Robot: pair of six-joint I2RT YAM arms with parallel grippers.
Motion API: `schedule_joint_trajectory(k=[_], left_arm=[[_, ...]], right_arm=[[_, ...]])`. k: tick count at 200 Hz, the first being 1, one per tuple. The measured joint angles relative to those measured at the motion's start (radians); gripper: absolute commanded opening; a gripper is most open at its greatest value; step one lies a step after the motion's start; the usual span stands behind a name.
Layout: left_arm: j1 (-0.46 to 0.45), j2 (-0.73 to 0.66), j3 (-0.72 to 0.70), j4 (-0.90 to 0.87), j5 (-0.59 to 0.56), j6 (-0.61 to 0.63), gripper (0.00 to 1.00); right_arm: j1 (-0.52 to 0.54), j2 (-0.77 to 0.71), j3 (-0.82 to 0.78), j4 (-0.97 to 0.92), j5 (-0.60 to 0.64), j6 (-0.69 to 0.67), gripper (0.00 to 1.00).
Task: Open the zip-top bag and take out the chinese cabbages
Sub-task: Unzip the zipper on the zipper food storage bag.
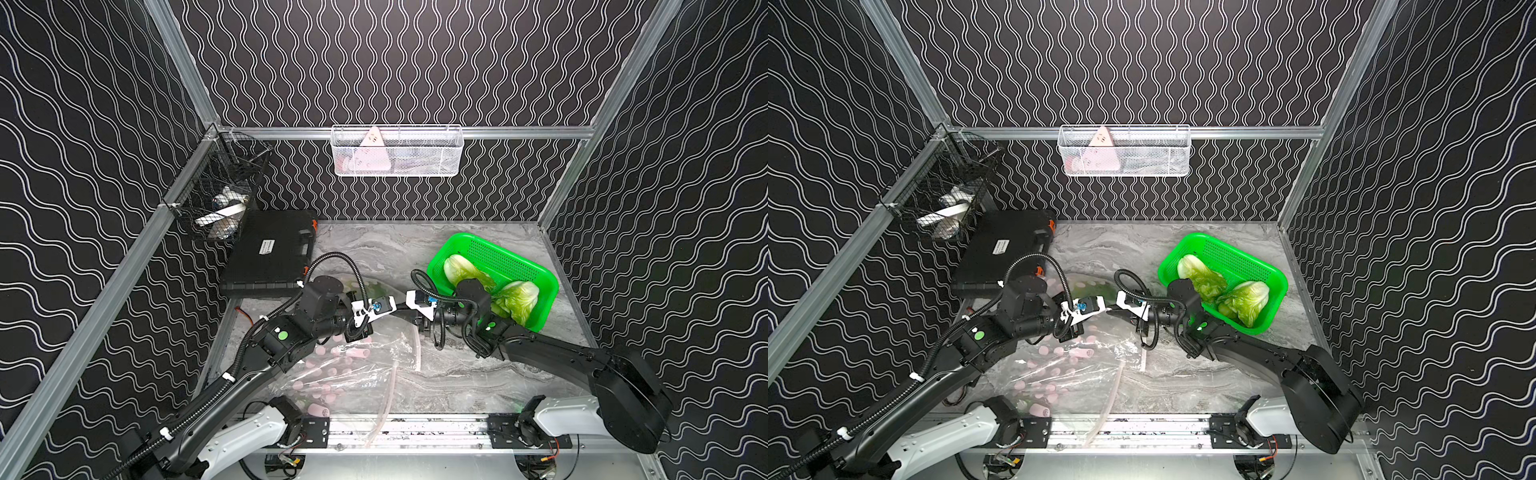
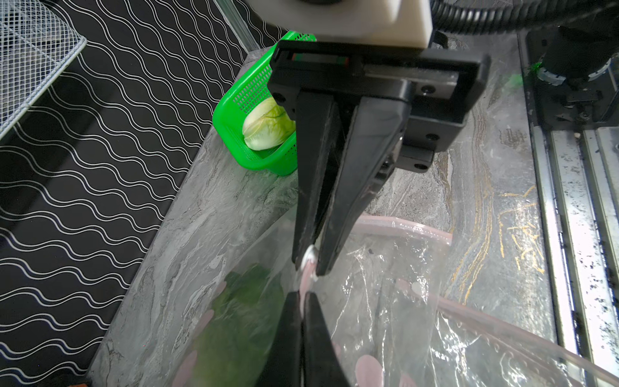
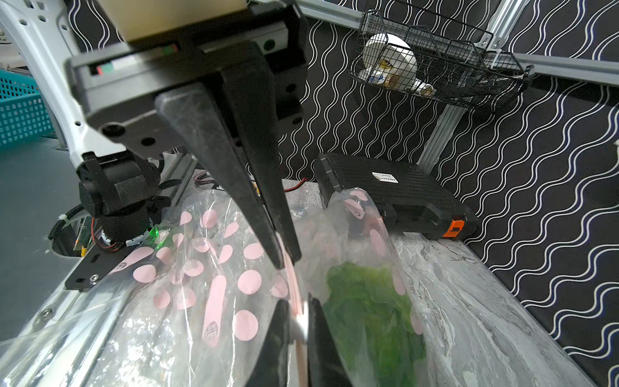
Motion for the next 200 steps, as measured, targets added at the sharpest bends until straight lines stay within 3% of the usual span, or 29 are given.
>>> schedule_joint_trajectory(k=[82, 160, 200], left_arm=[[0.0, -0.069, -0.011, -0.012, -0.052, -0.019, 0.0], [0.0, -0.147, -0.001, -0.039, -0.095, -0.023, 0.0], [0.0, -0.172, -0.009, -0.037, -0.121, -0.026, 0.0]], right_arm=[[-0.01, 0.036, -0.057, 0.008, 0.055, -0.049, 0.0], [-0.087, 0.116, -0.143, 0.093, 0.095, 0.008, 0.0], [-0.09, 0.107, -0.158, 0.084, 0.15, -0.007, 0.04]])
